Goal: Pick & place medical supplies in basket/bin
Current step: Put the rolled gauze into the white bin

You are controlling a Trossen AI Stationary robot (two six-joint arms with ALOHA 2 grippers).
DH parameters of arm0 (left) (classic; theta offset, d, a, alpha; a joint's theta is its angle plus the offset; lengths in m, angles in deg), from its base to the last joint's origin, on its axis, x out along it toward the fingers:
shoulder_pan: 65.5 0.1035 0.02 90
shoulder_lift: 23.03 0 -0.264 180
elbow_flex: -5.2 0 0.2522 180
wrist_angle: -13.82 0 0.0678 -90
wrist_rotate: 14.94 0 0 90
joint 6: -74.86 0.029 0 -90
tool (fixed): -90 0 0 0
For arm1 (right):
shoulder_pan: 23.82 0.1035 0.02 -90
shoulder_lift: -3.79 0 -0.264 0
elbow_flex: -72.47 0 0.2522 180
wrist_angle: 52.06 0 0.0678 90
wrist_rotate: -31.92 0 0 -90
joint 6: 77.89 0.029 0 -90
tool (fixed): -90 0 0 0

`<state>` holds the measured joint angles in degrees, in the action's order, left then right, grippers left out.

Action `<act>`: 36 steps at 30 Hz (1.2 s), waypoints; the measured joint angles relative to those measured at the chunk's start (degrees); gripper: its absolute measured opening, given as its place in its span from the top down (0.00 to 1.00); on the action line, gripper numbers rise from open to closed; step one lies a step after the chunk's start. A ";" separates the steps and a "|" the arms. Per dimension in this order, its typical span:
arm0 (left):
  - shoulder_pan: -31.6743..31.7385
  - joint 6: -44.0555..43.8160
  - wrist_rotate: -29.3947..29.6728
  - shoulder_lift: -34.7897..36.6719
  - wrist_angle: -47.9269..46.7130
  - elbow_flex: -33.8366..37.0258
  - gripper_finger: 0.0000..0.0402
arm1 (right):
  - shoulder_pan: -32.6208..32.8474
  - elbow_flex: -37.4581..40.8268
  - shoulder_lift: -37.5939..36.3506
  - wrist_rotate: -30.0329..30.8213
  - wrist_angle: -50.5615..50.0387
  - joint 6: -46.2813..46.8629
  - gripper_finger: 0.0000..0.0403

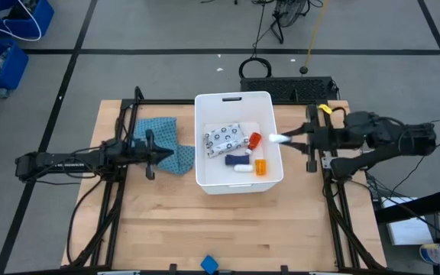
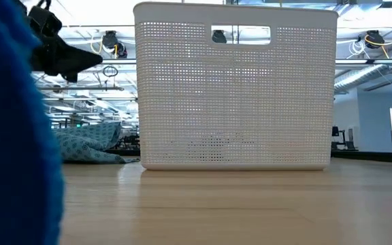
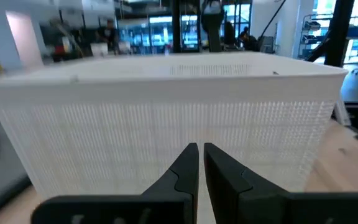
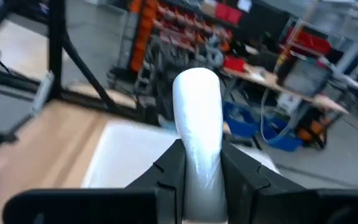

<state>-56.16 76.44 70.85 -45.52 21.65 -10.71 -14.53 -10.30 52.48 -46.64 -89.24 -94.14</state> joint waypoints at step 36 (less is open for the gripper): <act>0.01 17.58 7.88 -0.01 8.23 0.00 0.93 | -6.32 53.64 -35.96 8.40 42.50 6.01 0.85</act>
<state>-56.15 94.02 78.73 -45.54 29.88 -10.71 -20.85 43.34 16.52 -38.24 -46.74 -88.13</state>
